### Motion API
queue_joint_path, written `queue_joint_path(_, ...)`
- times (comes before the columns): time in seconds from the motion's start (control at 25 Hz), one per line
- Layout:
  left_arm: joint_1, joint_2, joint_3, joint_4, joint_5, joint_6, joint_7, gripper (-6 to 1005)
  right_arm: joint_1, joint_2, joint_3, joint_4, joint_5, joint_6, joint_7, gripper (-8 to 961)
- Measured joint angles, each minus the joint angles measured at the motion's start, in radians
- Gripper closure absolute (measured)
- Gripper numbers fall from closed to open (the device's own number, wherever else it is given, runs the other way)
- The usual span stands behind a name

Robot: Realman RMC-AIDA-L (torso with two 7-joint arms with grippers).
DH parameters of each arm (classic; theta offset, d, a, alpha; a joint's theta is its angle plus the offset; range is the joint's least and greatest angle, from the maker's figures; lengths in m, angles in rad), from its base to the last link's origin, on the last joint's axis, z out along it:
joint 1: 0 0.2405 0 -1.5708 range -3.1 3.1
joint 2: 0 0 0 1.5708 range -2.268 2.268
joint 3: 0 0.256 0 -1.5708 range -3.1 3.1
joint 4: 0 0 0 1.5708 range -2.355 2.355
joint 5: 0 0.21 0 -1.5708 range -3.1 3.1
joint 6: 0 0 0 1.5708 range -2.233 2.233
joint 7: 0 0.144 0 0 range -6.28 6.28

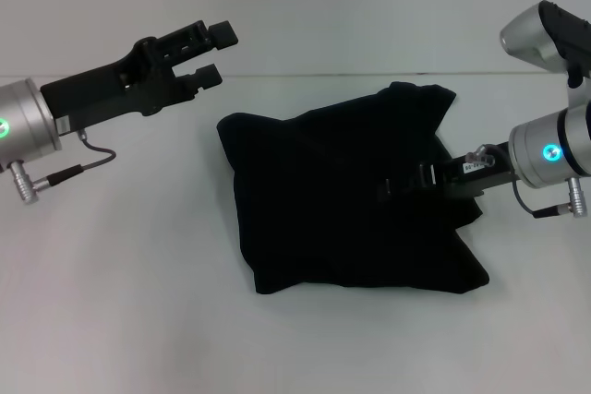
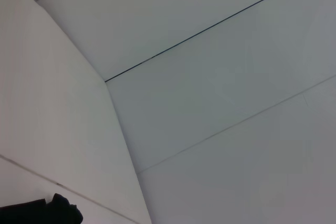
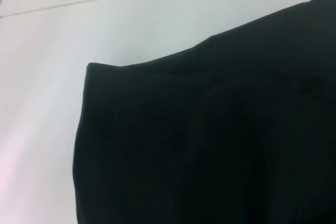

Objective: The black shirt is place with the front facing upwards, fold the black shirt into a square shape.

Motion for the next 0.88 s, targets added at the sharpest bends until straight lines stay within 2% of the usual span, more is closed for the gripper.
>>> queue_joint_path(0.36, 0.002, 0.003, -0.011, -0.001, -0.003, 0.0, 0.001, 97, -0.008, -0.016, 0.002, 0.01, -0.031, 0.022, 0.006, 255)
queue_joint_path(0.6, 0.002, 0.004, -0.017, -0.001, -0.003, 0.0, 0.003, 97, -0.004, -0.001, -0.005, 0.017, -0.03, 0.05, -0.001, 254)
queue_joint_path(0.88, 0.002, 0.005, -0.023, -0.001, -0.003, -0.001, 0.003, 98, 0.003, 0.007, -0.005, 0.025, -0.026, 0.064, -0.003, 257)
